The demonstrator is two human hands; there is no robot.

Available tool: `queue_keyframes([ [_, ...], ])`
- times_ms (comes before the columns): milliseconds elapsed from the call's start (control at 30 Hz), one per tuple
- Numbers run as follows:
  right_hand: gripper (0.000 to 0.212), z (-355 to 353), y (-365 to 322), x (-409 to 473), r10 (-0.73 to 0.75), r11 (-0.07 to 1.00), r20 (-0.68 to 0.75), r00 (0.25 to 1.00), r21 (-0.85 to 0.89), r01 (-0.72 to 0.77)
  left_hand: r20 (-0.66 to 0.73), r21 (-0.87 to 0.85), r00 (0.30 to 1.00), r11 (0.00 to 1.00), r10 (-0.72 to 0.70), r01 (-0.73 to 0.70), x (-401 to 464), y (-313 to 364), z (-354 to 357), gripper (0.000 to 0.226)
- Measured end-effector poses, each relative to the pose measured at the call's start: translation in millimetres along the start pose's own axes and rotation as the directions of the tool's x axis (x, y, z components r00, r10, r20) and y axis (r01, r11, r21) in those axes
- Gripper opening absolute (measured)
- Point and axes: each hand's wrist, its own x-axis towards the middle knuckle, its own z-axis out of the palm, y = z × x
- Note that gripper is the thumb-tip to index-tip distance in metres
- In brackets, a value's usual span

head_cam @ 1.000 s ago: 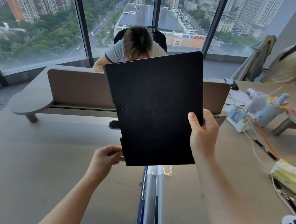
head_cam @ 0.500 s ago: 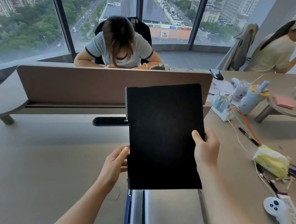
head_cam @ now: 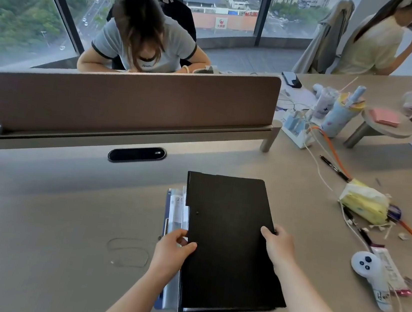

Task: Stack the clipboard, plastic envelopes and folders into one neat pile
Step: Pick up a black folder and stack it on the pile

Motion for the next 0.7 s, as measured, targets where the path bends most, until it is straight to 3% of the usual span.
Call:
queue_keyframes([
  [333,0.016,0.6,19.1,4.7,0.073,0.978,0.078,0.994,-0.202,-0.056,-0.049,0.108,0.999,0.994,-0.023,0.028,-6.3,-11.7,18.5,0.012],
  [700,0.023,4.7,11.2,3.4,0.091,0.921,0.066,0.994,-0.384,-0.059,-0.121,0.296,0.993,0.954,-0.013,0.048,-5.4,-13.3,25.6,0.035],
])
